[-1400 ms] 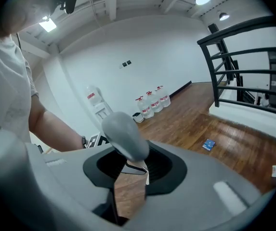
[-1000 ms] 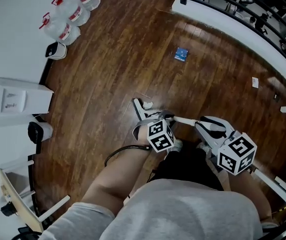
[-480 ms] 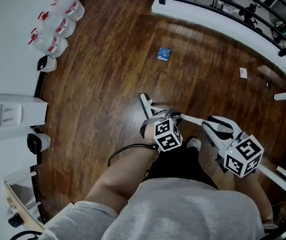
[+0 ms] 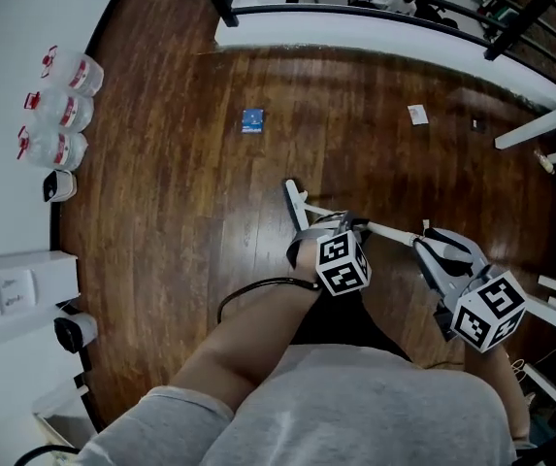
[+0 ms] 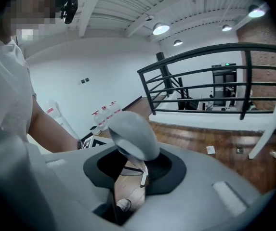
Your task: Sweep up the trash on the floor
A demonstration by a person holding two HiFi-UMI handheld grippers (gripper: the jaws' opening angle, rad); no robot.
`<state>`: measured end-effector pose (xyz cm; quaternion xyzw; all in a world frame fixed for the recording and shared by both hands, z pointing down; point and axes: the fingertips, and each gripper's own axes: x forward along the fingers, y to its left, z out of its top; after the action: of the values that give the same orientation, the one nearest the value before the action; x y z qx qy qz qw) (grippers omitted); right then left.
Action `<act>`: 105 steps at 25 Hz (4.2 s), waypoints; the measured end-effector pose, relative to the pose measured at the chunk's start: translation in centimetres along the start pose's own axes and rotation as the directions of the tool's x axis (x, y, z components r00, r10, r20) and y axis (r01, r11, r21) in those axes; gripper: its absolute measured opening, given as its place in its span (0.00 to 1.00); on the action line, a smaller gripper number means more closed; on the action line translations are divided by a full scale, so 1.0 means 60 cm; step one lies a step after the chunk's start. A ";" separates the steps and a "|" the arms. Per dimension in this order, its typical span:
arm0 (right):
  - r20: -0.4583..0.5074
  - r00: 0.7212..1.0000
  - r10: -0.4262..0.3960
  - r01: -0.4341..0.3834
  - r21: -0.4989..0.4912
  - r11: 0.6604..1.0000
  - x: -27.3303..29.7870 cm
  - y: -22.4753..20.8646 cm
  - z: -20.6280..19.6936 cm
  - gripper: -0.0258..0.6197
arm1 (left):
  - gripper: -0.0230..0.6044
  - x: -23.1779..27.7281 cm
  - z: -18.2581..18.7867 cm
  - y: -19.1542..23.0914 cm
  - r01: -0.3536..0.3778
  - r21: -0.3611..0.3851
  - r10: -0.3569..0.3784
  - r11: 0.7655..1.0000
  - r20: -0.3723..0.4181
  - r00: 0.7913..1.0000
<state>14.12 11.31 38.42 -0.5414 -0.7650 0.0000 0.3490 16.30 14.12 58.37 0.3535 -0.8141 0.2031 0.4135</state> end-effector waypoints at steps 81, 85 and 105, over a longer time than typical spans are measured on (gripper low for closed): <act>0.191 0.976 -0.106 0.049 0.279 0.959 0.426 -0.114 0.288 0.22 | 0.14 -0.018 -0.130 0.546 0.153 0.297 -0.136 0.943 -0.078 0.988; 0.198 0.968 -0.153 0.087 0.307 0.948 0.373 -0.143 0.274 0.22 | 0.14 0.007 -0.083 0.509 0.175 0.327 -0.163 0.929 -0.065 0.984; 0.228 0.872 -0.434 0.315 0.417 0.852 -0.028 -0.275 0.137 0.22 | 0.14 0.157 0.231 0.190 0.281 0.499 -0.327 0.820 0.006 0.945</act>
<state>-3.65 6.22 37.55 -0.2978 -0.8884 0.1600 0.3107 -3.35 9.23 57.66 0.5811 -0.6865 0.3182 0.2996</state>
